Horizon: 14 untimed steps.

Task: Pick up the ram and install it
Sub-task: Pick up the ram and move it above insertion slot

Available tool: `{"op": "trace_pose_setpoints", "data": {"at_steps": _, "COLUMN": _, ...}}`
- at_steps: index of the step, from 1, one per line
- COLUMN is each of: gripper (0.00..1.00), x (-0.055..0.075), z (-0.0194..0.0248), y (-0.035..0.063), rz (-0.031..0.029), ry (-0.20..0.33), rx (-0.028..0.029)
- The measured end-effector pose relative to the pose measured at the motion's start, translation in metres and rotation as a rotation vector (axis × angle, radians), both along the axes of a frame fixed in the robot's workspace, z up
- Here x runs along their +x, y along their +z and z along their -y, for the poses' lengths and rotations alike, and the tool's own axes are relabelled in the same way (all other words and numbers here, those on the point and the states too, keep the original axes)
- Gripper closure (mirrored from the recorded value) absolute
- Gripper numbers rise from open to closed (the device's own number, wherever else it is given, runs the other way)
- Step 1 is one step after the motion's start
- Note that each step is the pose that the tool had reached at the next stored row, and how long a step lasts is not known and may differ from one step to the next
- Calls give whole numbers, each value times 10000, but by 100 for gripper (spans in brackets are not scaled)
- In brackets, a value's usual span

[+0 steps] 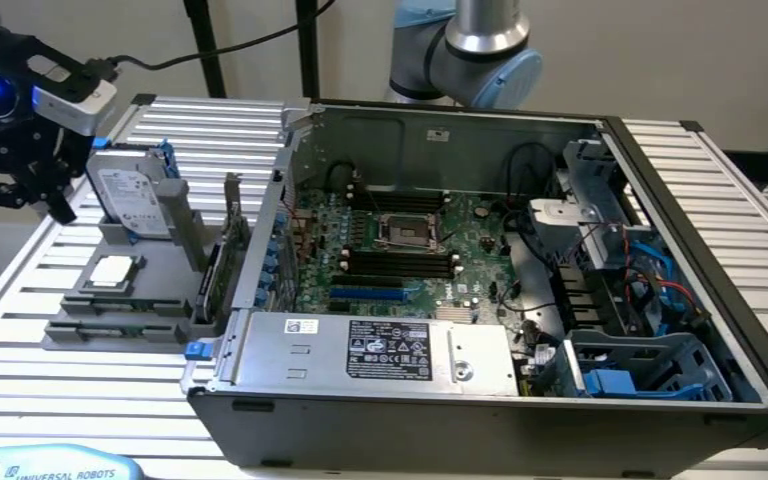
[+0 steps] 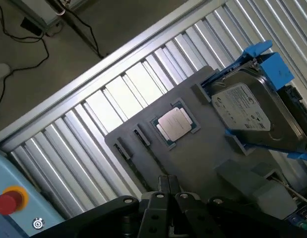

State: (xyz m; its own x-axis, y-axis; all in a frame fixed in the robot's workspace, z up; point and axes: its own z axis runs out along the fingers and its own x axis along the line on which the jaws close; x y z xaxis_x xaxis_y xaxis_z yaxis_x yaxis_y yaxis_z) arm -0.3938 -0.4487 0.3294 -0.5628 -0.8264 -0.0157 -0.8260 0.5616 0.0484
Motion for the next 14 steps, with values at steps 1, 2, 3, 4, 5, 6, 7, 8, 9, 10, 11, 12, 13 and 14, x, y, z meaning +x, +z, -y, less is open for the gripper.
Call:
{"op": "trace_pose_setpoints", "data": {"at_steps": 1, "gripper": 89, "x": 0, "z": 0, "y": -7, "rz": 0, "ry": 179, "rx": 0}}
{"op": "trace_pose_setpoints", "data": {"at_steps": 2, "gripper": 89, "x": 0, "z": 0, "y": -15, "rz": -1, "ry": 360, "rx": 0}}
{"op": "trace_pose_setpoints", "data": {"at_steps": 3, "gripper": 89, "x": 0, "z": 0, "y": -22, "rz": -1, "ry": 539, "rx": 0}}
{"op": "trace_pose_setpoints", "data": {"at_steps": 4, "gripper": 89, "x": 0, "z": 0, "y": -30, "rz": 0, "ry": 719, "rx": 0}}
{"op": "trace_pose_setpoints", "data": {"at_steps": 5, "gripper": 89, "x": 0, "z": 0, "y": -38, "rz": -1, "ry": 905, "rx": 0}}
{"op": "trace_pose_setpoints", "data": {"at_steps": 6, "gripper": 89, "x": 0, "z": 0, "y": -45, "rz": 0, "ry": 1079, "rx": 0}}
{"op": "trace_pose_setpoints", "data": {"at_steps": 7, "gripper": 89, "x": 1, "z": 0, "y": -53, "rz": 1, "ry": 1265, "rx": 0}}
{"op": "trace_pose_setpoints", "data": {"at_steps": 8, "gripper": 89, "x": 1, "z": 1, "y": -60, "rz": 1, "ry": 1445, "rx": 0}}
{"op": "trace_pose_setpoints", "data": {"at_steps": 9, "gripper": 89, "x": 1, "z": 0, "y": -66, "rz": 3, "ry": 1636, "rx": 0}}
{"op": "trace_pose_setpoints", "data": {"at_steps": 10, "gripper": 89, "x": 0, "z": 0, "y": -73, "rz": 7, "ry": 1814, "rx": -1}}
{"op": "trace_pose_setpoints", "data": {"at_steps": 11, "gripper": 89, "x": 0, "z": 0, "y": -80, "rz": 15, "ry": 1976, "rx": 0}}
{"op": "trace_pose_setpoints", "data": {"at_steps": 12, "gripper": 89, "x": 2, "z": 4, "y": -83, "rz": 15, "ry": 2055, "rx": 0}}
{"op": "trace_pose_setpoints", "data": {"at_steps": 13, "gripper": 89, "x": 8, "z": 6, "y": -83, "rz": 15, "ry": 2057, "rx": -1}}
{"op": "trace_pose_setpoints", "data": {"at_steps": 14, "gripper": 89, "x": 11, "z": 7, "y": -83, "rz": 13, "ry": 2057, "rx": -2}}
